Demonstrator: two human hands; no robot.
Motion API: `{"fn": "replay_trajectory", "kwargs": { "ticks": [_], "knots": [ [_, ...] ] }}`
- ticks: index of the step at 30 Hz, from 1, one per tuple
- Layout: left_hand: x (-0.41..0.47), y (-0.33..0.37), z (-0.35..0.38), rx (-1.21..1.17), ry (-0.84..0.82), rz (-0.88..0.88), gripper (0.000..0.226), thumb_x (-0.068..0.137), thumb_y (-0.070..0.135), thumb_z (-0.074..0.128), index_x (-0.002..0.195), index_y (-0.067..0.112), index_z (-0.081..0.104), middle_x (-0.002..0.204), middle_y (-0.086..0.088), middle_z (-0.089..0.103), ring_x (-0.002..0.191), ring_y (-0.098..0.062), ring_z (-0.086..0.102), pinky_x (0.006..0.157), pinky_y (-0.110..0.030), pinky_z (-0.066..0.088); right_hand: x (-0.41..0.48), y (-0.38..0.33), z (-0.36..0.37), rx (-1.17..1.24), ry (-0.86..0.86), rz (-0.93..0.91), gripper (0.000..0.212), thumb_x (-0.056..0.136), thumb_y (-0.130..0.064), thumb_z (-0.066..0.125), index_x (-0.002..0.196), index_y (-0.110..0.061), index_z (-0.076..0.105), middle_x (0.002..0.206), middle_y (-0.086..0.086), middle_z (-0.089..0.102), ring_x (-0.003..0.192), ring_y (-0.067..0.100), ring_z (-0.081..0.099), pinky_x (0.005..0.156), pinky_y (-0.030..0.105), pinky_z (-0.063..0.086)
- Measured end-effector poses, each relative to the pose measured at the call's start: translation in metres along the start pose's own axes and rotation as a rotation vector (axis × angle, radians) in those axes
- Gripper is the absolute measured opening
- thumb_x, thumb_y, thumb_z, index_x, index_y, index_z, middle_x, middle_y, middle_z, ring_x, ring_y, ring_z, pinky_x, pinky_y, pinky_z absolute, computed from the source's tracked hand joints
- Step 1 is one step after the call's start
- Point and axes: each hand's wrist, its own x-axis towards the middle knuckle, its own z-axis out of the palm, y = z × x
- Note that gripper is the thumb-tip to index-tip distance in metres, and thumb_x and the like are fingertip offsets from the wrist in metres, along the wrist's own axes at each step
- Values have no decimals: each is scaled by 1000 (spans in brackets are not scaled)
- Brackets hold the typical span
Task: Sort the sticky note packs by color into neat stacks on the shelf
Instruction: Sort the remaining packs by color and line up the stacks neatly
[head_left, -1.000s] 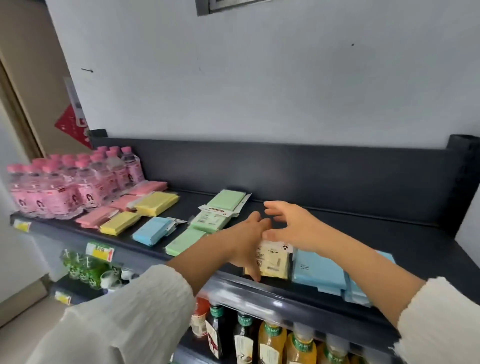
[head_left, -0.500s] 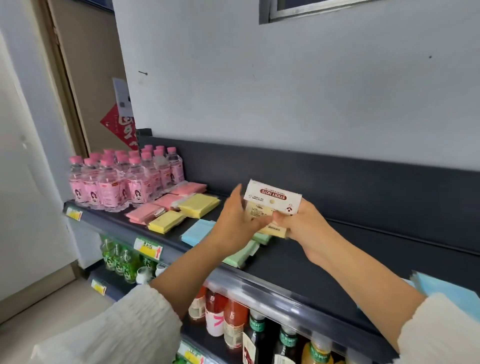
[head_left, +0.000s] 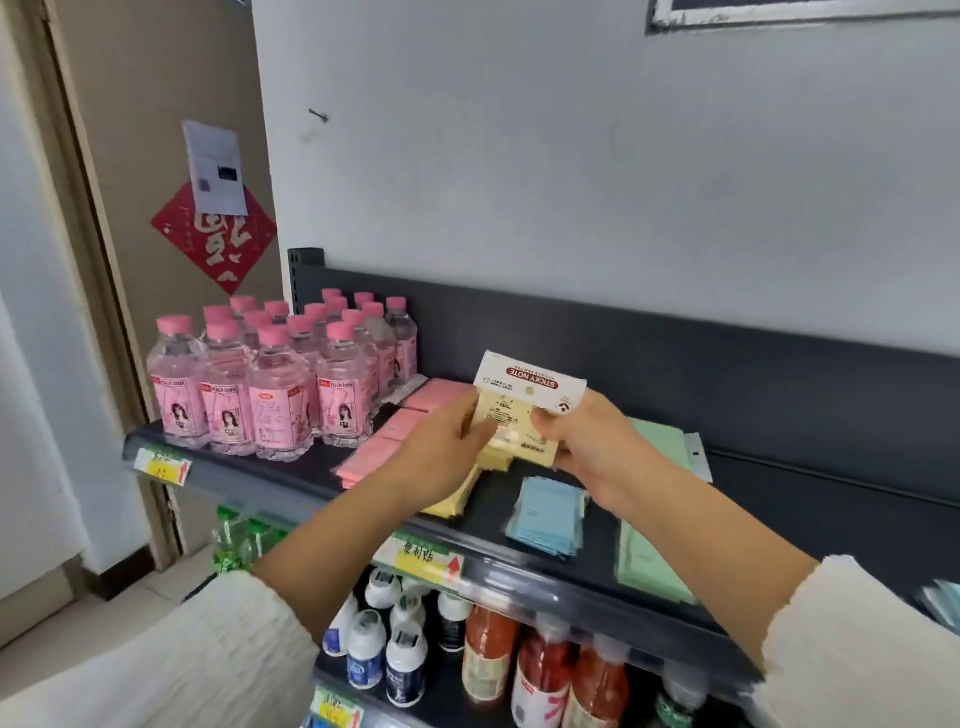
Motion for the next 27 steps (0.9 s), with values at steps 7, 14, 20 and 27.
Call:
{"fn": "replay_trajectory", "kwargs": {
  "ticks": [7,14,20,27],
  "knots": [
    [46,-50,-46,737,-83,212,31,94,19,55,125,21,61,131,2,58,121,-16,50,101,-28,37,36,-11,-5,-142,256,-2,23,92,-5,53,94,-27,59,109,-2,67,104,23,61,95,49,49],
    [107,-59,-19,1019,-410,267,49,88,29,65,135,27,50,135,0,55,124,-21,49,102,-36,42,76,-13,-15,-129,297,23,20,92,-5,55,102,-22,58,112,1,66,109,29,60,97,54,46],
    [142,-69,1,1153,-639,219,72,77,35,75,141,25,42,138,-2,51,125,-24,48,104,-39,41,113,-12,-30,-75,264,61,21,91,-5,55,100,-23,60,110,-1,67,108,24,60,97,52,47],
    [167,-75,9,1210,-686,289,63,84,36,68,140,20,44,132,-6,55,120,-26,51,103,-39,42,148,-16,-37,-96,271,96,21,92,-4,55,106,-19,59,113,2,66,108,26,60,96,51,48]
  ]
}}
